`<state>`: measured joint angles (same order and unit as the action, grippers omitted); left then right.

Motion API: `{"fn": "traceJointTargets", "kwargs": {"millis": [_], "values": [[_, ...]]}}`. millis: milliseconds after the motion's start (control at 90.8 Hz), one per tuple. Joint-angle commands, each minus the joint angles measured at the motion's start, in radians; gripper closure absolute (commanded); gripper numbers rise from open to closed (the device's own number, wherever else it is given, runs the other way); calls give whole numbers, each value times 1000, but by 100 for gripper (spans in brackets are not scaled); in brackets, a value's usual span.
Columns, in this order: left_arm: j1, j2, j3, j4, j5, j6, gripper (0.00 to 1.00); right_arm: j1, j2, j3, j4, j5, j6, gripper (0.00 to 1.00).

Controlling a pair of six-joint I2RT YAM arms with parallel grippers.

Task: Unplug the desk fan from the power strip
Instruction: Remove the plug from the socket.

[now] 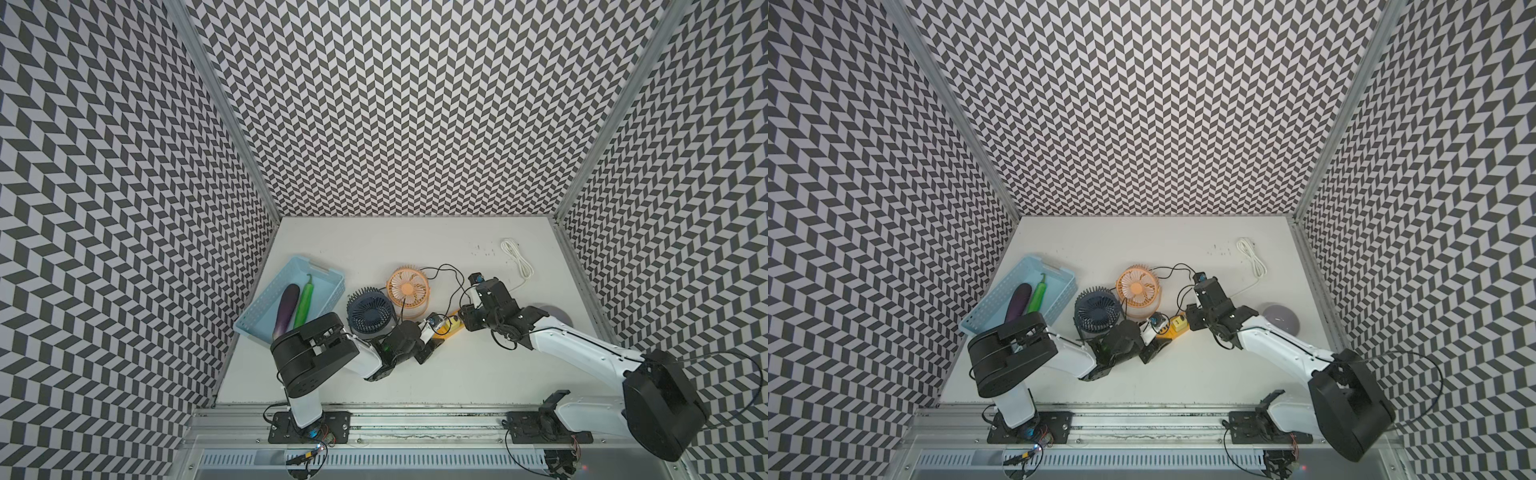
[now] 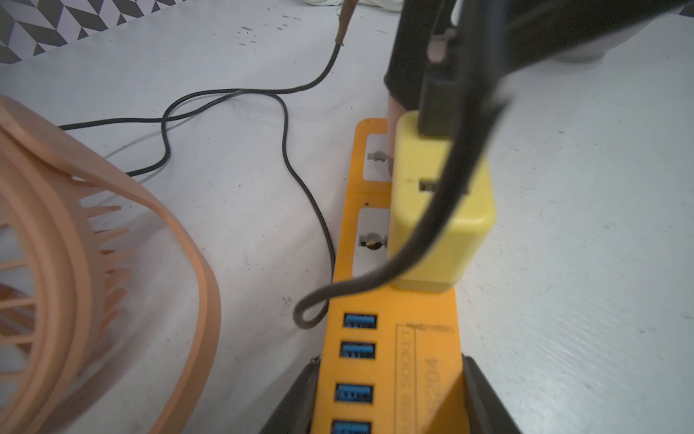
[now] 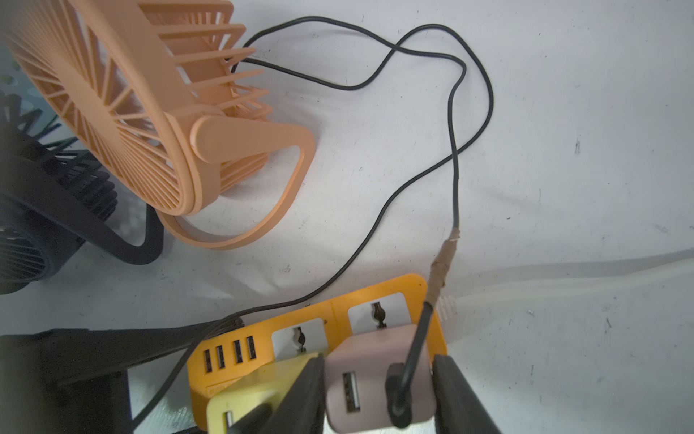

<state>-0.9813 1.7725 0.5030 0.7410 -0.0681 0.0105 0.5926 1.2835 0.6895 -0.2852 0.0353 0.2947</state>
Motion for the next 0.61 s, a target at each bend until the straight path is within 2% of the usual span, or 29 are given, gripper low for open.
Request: {"fn": "traceJointTargets", "kwargs": {"millis": [0, 99, 231, 595], "values": [[7, -5, -12, -30, -17, 1, 71, 5, -38, 7, 63, 31, 30, 78], [7, -7, -15, -28, -18, 0, 71, -11, -28, 6, 59, 29, 44, 79], [7, -5, -14, -31, -18, 0, 71, -15, -23, 5, 76, -34, 47, 80], [7, 7, 1, -37, -5, -1, 71, 59, -33, -9, 95, -24, 4, 82]]}}
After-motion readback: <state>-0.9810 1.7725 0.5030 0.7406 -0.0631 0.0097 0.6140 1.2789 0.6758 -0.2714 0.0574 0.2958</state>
